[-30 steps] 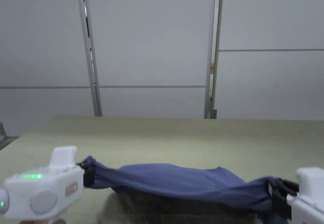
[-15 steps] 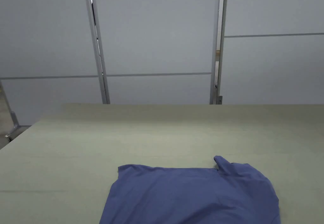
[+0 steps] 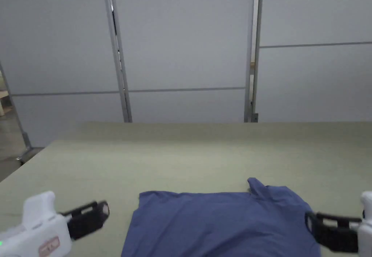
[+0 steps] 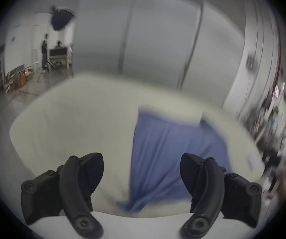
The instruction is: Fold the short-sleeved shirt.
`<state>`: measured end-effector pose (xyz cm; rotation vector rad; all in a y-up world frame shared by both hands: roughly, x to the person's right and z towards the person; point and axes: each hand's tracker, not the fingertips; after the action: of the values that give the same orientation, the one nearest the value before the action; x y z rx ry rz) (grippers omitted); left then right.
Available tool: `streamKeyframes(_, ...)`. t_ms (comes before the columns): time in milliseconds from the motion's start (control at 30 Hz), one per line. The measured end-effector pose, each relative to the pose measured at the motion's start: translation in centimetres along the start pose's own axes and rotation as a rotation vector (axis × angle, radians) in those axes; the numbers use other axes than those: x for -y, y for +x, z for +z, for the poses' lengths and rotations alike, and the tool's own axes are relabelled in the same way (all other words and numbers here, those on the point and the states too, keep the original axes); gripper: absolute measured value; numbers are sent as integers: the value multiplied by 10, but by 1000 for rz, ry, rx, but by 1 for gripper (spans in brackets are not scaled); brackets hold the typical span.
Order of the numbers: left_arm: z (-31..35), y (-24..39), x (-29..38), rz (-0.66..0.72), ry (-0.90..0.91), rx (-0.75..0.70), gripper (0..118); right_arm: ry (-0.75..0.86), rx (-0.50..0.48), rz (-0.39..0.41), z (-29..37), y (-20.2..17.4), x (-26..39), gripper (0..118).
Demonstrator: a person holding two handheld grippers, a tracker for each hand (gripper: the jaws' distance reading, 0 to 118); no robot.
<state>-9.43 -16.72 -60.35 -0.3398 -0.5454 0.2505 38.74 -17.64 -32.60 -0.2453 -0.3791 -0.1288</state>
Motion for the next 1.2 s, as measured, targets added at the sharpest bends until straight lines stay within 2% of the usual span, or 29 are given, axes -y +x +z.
streamKeyframes(100,50,37,-78,-49,340,52,118,402,54,36,44,-17,-74,118)
streamKeyframes(167,82,56,-109,-120,464,65,118,555,91,45,69,-31,-102,118)
streamKeyframes(200,95,64,-119,-143,479,30,118,601,111,46,79,-36,-110,118)
streamKeyframes(267,116,85,-124,-191,521,-44,118,585,132,54,93,-41,-125,118)
streamKeyframes(333,129,89,-123,-216,539,-18,118,573,74,63,104,-43,-130,118)
streamKeyframes(367,127,87,-122,-208,529,-15,113,596,35,42,108,-44,-128,112)
streamKeyframes(400,128,88,-121,-212,522,-7,72,596,63,34,109,-44,-129,65)
streamKeyframes(433,125,90,-121,-210,506,-17,14,586,131,-18,108,-42,-126,1)
streamKeyframes(467,122,91,-116,-208,503,-19,0,587,92,-40,111,-36,-126,2)
streamKeyframes(500,116,88,-115,-218,429,6,0,549,15,-59,111,-30,-127,2)
streamKeyframes(533,110,87,-113,-210,376,22,0,518,11,-94,106,-28,-127,2)
streamKeyframes(600,96,84,-101,-204,349,30,0,522,-2,-89,105,-22,-119,2)
streamKeyframes(667,78,75,-89,-185,188,60,0,489,24,-83,98,-19,-111,2)
streamKeyframes(733,47,59,-61,-137,3,92,0,416,-56,-124,91,-6,-96,2)
streamKeyframes(767,33,47,-45,-109,-83,99,0,377,-67,-151,86,-1,-88,2)
streamKeyframes(867,-11,13,24,-17,-305,121,0,282,-35,-170,65,14,-54,2)
streamKeyframes(967,-46,-25,85,-16,-480,81,0,186,-30,-160,52,19,-27,2)
streamKeyframes(1000,-58,-38,102,8,-549,60,44,157,-38,-152,49,21,-19,2)
streamKeyframes(1033,-63,-47,117,46,-595,-2,107,128,-33,-147,46,23,-12,2)
streamKeyframes(1067,-73,-56,132,58,-673,-57,118,107,-26,-141,47,21,-8,2)
streamKeyframes(1100,-72,-69,142,71,-621,-48,118,90,-25,-136,46,22,-3,2)
streamKeyframes(1200,-69,-72,172,155,-736,-72,118,61,-8,-141,47,19,7,2)
